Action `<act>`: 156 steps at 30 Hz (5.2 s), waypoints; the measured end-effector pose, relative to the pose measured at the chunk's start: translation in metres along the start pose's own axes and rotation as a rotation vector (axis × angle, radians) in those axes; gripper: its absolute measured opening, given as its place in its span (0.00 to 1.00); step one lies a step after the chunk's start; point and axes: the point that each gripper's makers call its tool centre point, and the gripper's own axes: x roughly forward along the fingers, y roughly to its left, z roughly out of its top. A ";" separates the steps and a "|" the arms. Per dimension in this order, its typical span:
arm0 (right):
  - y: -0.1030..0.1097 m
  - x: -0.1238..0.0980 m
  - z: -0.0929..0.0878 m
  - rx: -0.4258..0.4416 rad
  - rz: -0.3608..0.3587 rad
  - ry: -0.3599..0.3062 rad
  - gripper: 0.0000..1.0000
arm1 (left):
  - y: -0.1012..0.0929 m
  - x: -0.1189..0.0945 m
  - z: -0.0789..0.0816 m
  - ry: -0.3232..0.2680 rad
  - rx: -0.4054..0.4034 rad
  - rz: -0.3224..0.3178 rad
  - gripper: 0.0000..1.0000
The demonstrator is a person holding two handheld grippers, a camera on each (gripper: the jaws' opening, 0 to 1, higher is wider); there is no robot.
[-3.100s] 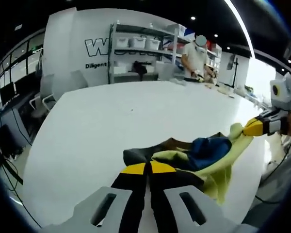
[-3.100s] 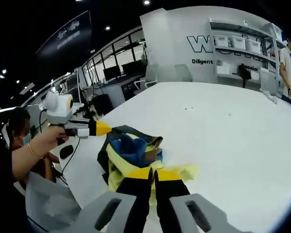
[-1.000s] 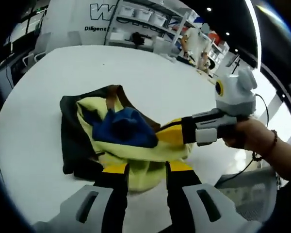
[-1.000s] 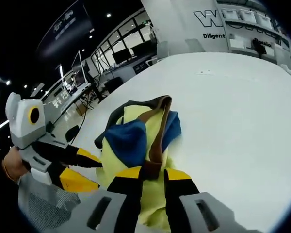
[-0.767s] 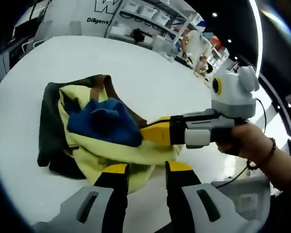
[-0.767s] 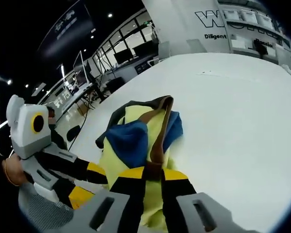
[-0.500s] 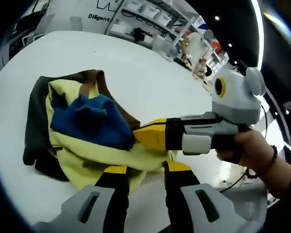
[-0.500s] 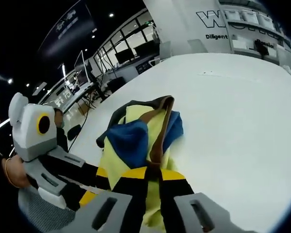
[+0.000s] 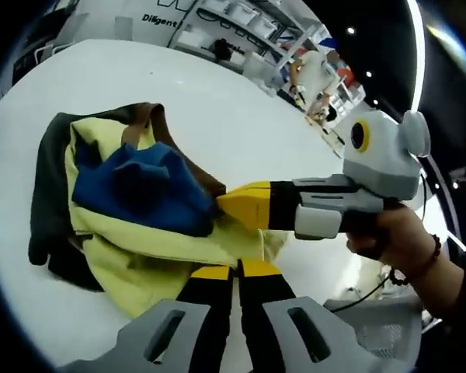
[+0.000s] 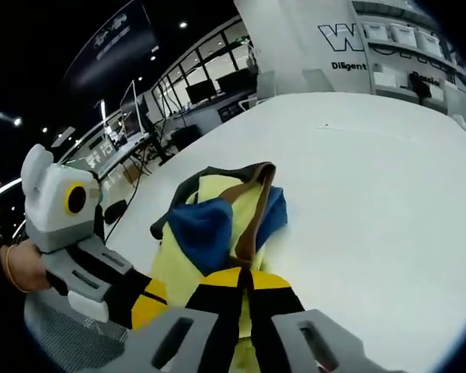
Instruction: Fold the garment on the visible template until the final outline fits inside the template.
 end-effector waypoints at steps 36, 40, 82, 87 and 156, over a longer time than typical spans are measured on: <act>-0.140 -0.017 0.093 -0.112 -0.294 -0.017 0.00 | 0.078 -0.102 0.006 0.115 0.066 0.010 0.00; -0.144 -0.014 0.100 -0.110 -0.298 -0.019 0.00 | 0.084 -0.103 0.007 0.117 0.074 0.025 0.00; -0.089 -0.012 0.075 0.109 -0.246 -0.128 0.42 | 0.172 -0.109 0.057 -0.038 0.156 0.369 0.36; -0.072 -0.003 0.053 0.085 -0.254 -0.066 0.57 | 0.176 -0.098 0.058 -0.045 0.145 0.363 0.35; -0.170 -0.089 0.024 0.241 -0.616 -0.139 0.00 | 0.233 -0.110 0.108 -0.239 0.067 0.558 0.00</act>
